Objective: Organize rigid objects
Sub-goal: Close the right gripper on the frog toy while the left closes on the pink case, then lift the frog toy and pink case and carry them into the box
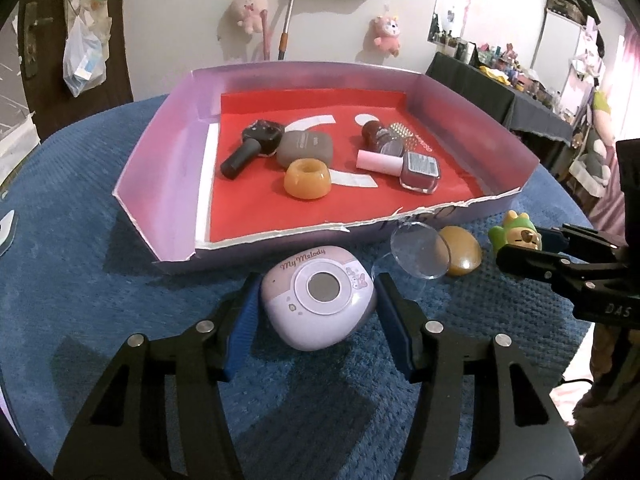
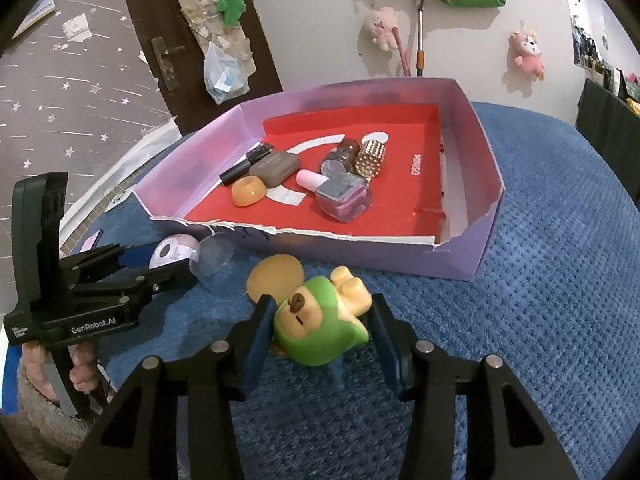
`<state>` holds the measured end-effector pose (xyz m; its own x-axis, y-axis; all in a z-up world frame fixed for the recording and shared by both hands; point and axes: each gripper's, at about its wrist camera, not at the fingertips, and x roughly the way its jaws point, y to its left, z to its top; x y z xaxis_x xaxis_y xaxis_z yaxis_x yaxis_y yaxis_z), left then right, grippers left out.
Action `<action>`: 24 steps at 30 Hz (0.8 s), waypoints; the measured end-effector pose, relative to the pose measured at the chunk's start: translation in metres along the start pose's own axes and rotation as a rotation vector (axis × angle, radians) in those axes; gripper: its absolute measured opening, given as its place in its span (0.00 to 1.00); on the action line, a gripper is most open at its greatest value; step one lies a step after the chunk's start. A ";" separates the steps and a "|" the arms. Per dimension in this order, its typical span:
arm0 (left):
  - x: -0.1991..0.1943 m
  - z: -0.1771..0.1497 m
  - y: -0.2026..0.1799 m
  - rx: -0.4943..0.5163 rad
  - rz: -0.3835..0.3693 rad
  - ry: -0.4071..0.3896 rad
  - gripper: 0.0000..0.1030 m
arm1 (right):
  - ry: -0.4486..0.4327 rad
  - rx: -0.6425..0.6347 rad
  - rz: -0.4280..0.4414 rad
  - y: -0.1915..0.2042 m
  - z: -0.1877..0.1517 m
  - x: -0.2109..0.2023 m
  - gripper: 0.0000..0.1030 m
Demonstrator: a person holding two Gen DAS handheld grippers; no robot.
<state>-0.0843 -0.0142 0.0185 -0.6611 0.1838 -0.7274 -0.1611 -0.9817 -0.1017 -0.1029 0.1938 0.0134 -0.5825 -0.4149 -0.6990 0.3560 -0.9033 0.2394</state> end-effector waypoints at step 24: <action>-0.024 0.021 -0.014 0.032 -0.042 -0.080 0.53 | -0.071 -0.048 0.059 0.024 0.018 -0.026 0.49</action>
<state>-0.0813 -0.0040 0.0517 -0.7095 0.2291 -0.6664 -0.2124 -0.9712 -0.1078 -0.0929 0.1812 0.0495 -0.6094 -0.4753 -0.6346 0.4248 -0.8716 0.2449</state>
